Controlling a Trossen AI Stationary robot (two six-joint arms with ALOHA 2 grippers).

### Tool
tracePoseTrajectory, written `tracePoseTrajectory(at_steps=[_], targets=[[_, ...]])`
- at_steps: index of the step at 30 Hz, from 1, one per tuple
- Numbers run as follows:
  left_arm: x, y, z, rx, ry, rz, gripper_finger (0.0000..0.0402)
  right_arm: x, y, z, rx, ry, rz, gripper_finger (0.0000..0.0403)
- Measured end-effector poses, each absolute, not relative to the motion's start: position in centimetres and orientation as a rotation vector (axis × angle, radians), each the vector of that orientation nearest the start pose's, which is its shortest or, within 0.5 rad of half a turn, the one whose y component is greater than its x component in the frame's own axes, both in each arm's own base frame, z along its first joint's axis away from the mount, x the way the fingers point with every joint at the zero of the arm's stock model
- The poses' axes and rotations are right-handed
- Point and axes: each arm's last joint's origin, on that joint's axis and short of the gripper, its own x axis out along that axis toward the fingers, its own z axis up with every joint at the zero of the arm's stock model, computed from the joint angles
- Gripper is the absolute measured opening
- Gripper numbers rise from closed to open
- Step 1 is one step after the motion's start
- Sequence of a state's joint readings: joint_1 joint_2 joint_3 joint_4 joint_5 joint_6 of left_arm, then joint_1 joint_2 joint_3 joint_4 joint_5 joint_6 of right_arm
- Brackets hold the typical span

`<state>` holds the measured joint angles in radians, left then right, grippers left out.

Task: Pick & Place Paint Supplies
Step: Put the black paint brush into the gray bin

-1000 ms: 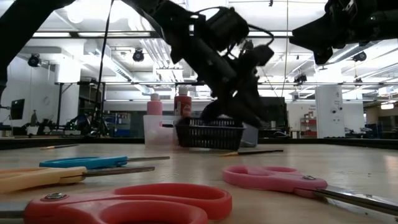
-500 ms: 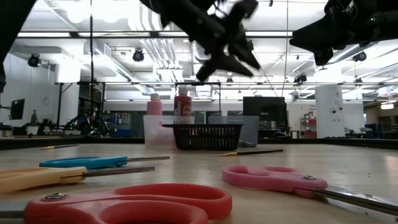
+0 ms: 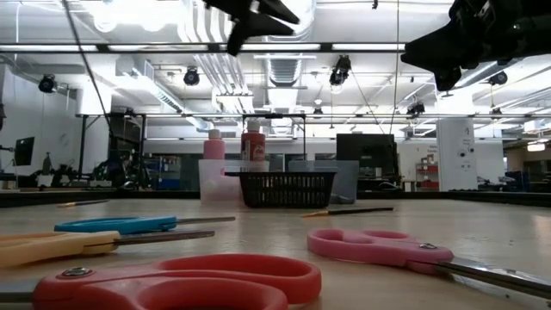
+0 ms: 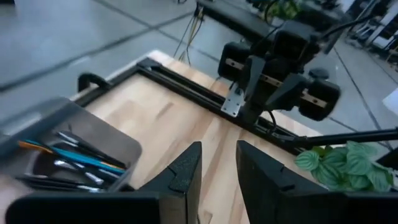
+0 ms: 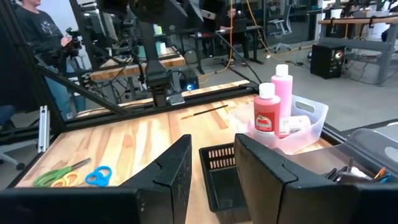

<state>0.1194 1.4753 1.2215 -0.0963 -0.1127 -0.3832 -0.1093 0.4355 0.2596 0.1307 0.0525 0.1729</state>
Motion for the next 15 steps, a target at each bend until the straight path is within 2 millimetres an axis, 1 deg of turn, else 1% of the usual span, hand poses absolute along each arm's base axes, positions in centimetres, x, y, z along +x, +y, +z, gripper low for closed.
tracePoseTrajectory(at_steps=[9, 15], targets=[[23.9, 3.2, 33.0, -0.256, 0.191, 0.259, 0.0102, 12.8, -1.6, 22.7, 0.174, 0.031, -0.165, 0.0121], [18.4, 2.5, 32.3, -0.136, 0.114, 0.240, 0.0102, 12.8, -1.6, 22.7, 0.173, 0.031, -0.166, 0.0121]])
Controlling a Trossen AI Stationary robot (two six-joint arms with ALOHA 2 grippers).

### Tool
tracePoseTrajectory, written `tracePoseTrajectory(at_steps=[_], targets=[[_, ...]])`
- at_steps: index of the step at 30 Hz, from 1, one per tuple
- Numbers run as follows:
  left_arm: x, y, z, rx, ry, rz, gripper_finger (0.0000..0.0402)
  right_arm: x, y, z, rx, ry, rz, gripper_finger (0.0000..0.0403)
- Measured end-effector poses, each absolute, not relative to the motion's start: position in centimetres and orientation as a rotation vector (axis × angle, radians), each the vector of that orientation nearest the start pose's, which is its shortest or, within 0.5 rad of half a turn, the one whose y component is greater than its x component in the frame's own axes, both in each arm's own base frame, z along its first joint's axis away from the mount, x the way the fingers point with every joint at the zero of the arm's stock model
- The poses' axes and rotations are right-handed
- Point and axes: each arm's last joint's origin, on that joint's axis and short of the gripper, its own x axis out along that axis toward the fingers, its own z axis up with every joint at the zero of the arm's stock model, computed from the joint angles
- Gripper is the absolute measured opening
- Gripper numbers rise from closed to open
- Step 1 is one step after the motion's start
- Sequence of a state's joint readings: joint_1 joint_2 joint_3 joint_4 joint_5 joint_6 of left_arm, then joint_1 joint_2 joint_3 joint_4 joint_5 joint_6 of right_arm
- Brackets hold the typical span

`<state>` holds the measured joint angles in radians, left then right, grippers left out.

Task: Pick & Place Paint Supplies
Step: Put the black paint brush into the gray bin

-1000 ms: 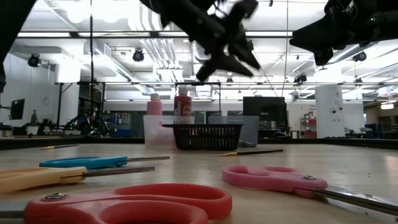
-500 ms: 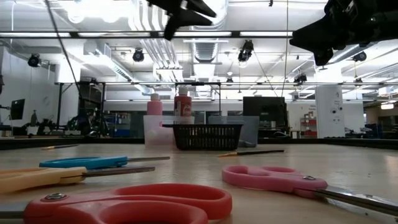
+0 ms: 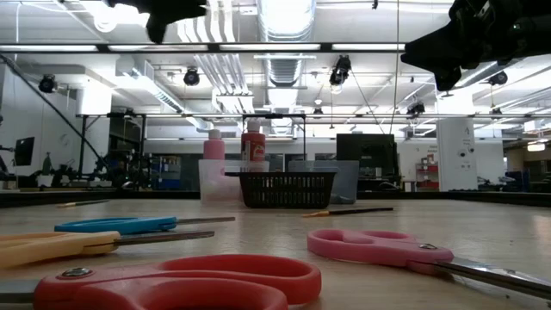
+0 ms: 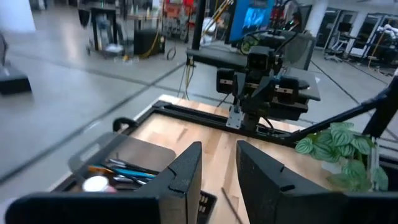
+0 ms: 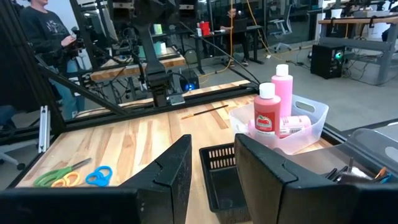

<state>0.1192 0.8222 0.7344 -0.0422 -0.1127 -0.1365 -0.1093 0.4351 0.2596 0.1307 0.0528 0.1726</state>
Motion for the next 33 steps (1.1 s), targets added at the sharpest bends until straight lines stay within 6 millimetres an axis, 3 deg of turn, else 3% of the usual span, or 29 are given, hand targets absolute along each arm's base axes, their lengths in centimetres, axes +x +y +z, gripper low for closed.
tracePoseTrajectory(at_steps=[7, 14, 22, 33], targets=[[13.2, 1.9, 31.8, -0.127, -0.027, 0.218, 0.0102, 12.8, -1.6, 22.7, 0.174, 0.031, -0.166, 0.0121], [10.4, 1.5, 30.4, -0.086, -0.099, 0.212, 0.0102, 12.8, -1.6, 22.7, 0.174, 0.031, -0.165, 0.0121], [9.4, 1.4, 29.1, -0.084, -0.123, 0.211, 0.0102, 12.8, -1.6, 22.7, 0.174, 0.031, -0.165, 0.0121], [9.3, 1.4, 29.1, -0.107, -0.123, 0.210, 0.0102, 12.8, -1.6, 22.7, 0.173, 0.030, -0.166, 0.0121]])
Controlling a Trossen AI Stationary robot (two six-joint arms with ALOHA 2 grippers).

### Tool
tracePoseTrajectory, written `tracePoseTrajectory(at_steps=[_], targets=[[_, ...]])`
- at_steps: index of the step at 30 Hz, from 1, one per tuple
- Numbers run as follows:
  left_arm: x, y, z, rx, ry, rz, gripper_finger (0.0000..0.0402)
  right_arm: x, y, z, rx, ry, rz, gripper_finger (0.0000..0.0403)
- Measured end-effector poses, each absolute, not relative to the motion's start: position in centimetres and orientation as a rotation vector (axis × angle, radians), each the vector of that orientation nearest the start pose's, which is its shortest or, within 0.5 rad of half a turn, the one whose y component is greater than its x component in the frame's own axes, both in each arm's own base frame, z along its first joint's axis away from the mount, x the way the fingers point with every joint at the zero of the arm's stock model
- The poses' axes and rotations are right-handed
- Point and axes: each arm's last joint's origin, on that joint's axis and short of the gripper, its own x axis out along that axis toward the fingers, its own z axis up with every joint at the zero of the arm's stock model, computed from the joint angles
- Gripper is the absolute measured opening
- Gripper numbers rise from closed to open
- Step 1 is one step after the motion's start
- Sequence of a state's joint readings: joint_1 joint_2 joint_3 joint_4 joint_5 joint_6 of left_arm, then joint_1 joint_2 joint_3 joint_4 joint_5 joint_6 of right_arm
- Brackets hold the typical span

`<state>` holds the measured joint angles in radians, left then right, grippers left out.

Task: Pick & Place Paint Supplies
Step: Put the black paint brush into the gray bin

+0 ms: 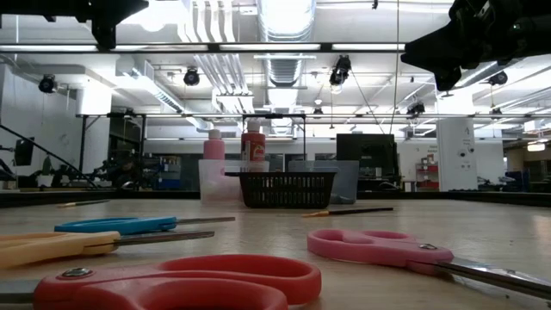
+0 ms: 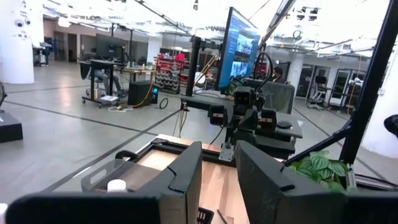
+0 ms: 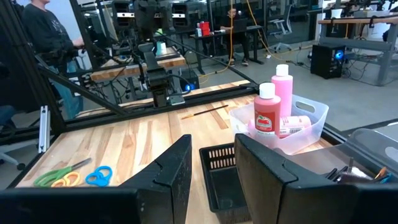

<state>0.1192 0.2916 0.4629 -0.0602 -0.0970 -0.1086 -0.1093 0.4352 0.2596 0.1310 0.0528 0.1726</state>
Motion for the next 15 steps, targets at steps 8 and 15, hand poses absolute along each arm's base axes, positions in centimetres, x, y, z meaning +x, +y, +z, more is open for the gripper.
tracePoseTrajectory(at_steps=[8, 15], targets=[[9.4, 1.4, 28.2, -0.109, -0.033, 0.215, 0.0102, 12.8, -1.6, 22.7, 0.174, 0.031, -0.165, 0.0121], [9.4, 1.4, 27.8, -0.109, 0.015, 0.218, 0.0102, 12.8, -1.6, 22.7, 0.173, 0.030, -0.165, 0.0121]])
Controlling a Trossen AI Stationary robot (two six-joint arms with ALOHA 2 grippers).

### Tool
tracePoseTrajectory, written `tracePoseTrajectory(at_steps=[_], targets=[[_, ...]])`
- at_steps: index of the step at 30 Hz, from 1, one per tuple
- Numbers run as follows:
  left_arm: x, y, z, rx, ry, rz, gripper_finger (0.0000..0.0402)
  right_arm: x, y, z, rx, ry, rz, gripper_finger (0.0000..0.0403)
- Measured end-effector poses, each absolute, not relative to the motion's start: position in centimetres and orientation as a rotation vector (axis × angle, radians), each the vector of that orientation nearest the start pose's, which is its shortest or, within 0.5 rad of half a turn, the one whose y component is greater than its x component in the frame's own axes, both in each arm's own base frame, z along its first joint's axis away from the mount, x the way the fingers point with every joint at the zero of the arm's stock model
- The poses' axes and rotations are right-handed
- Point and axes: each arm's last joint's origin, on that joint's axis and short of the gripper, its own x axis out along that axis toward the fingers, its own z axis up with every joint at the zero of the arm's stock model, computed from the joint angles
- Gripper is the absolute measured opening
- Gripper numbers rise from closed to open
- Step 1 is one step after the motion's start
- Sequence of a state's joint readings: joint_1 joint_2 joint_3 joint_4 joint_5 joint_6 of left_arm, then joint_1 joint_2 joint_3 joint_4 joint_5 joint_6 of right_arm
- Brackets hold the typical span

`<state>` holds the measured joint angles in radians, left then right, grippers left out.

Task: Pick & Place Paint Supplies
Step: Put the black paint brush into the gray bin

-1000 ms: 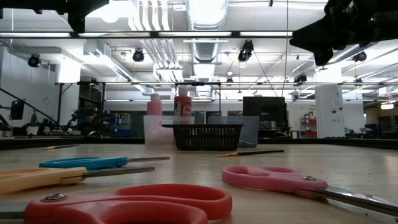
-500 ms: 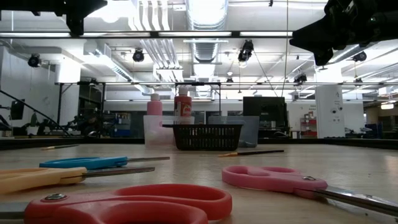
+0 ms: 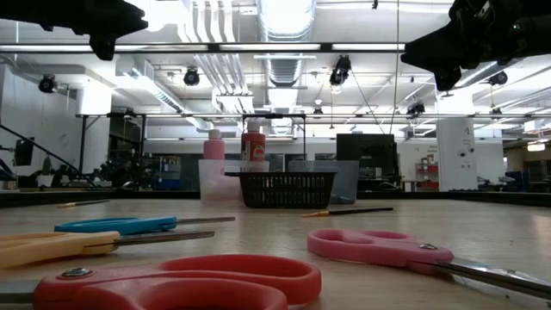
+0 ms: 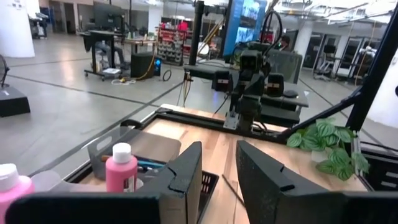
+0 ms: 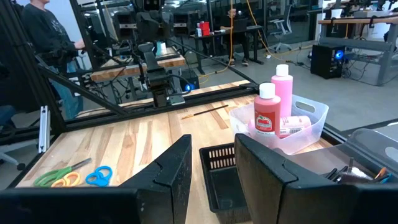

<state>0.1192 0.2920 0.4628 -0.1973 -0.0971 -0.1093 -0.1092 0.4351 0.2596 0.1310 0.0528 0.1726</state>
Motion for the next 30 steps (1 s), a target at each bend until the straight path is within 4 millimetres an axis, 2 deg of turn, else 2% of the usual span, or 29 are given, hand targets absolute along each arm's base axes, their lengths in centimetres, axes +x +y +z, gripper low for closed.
tracePoseTrajectory(at_steps=[16, 30], targets=[[9.7, 1.4, 26.1, -0.114, 0.114, 0.223, 0.0102, 12.8, -1.6, 22.7, 0.173, 0.031, -0.165, 0.0121], [9.2, 1.4, 23.8, -0.115, 0.353, 0.234, 0.0102, 12.8, -1.6, 22.7, 0.173, 0.030, -0.166, 0.0121]])
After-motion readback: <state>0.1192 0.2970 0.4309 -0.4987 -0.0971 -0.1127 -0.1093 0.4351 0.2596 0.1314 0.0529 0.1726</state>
